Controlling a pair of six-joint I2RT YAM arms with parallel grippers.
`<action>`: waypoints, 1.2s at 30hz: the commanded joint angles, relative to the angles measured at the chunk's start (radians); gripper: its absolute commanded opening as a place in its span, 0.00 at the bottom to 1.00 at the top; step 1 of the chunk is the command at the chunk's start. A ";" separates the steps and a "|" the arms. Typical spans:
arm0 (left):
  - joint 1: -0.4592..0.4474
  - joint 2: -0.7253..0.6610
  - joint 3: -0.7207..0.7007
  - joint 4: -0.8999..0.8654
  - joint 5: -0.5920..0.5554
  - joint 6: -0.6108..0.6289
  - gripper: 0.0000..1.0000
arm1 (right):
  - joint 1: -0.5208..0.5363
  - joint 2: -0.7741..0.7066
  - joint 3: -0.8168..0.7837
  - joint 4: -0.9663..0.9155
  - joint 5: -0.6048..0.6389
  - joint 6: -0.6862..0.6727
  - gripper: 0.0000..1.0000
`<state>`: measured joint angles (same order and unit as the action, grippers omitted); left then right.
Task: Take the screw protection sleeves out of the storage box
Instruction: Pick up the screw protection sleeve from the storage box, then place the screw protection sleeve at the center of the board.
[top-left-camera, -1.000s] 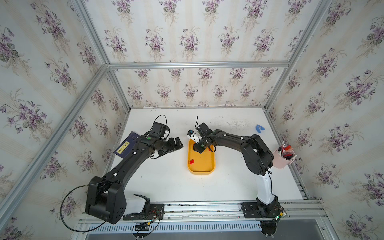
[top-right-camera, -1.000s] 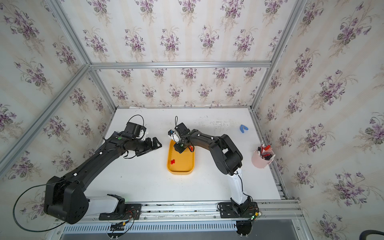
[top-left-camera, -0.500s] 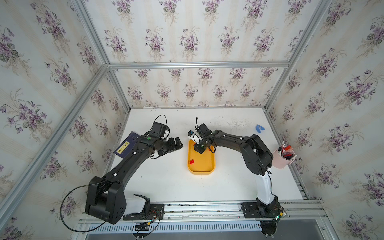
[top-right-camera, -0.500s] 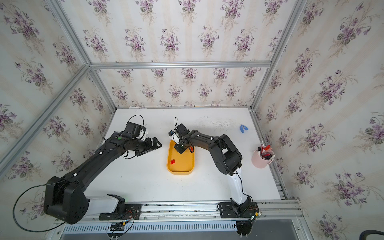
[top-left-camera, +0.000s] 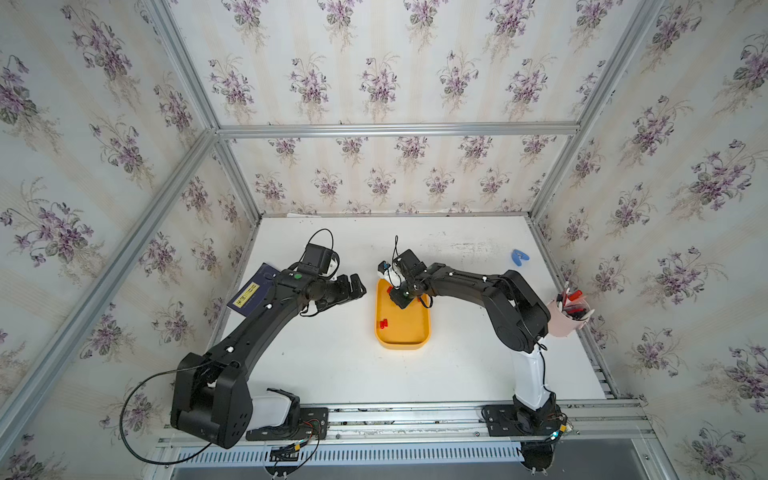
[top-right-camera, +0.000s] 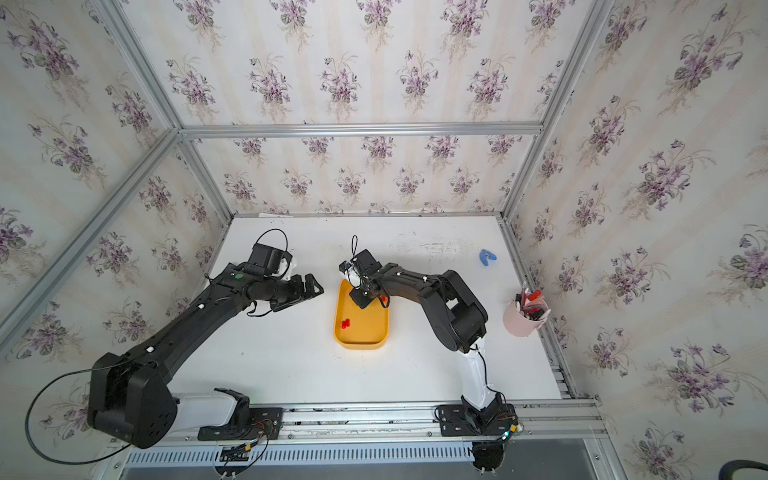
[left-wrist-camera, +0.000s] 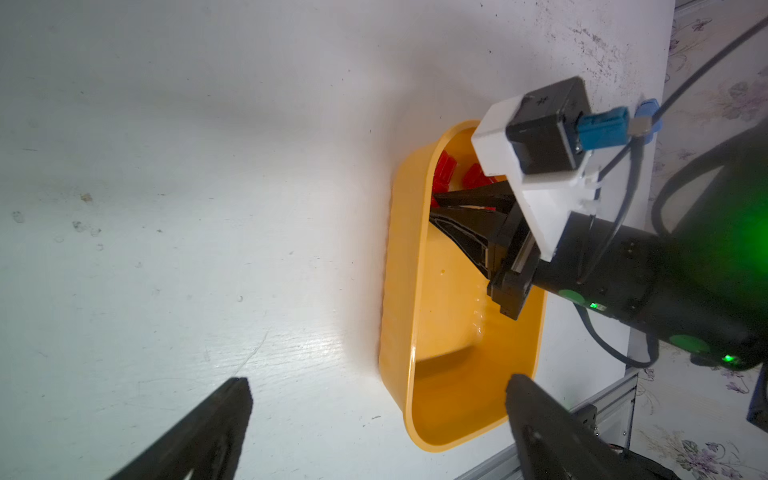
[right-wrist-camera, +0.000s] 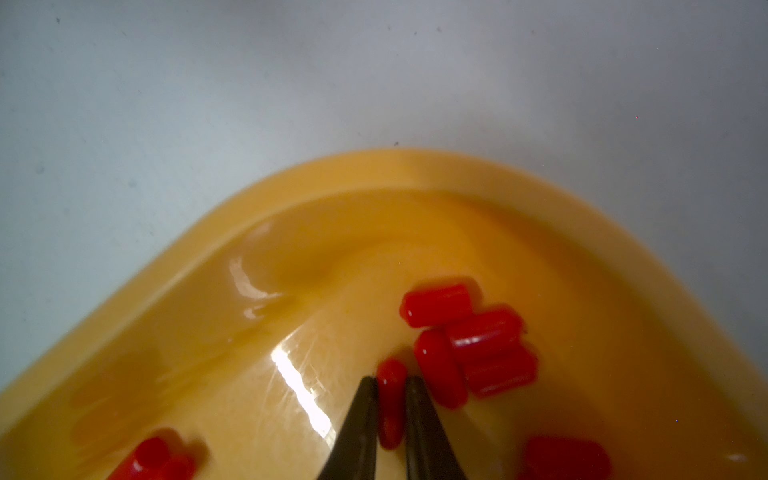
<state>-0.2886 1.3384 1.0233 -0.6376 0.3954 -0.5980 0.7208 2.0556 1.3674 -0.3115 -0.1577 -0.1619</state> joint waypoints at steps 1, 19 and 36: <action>0.000 0.004 0.008 0.003 -0.013 0.017 1.00 | 0.001 -0.035 -0.027 0.017 0.001 0.045 0.16; 0.000 0.007 -0.008 0.004 -0.020 0.029 1.00 | -0.142 -0.445 -0.198 0.116 -0.057 0.308 0.16; 0.000 -0.004 -0.011 -0.006 -0.021 0.038 1.00 | -0.367 -0.368 -0.315 0.118 0.069 0.268 0.16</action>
<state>-0.2886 1.3399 1.0107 -0.6388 0.3813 -0.5747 0.3538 1.6520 1.0470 -0.2070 -0.1291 0.1307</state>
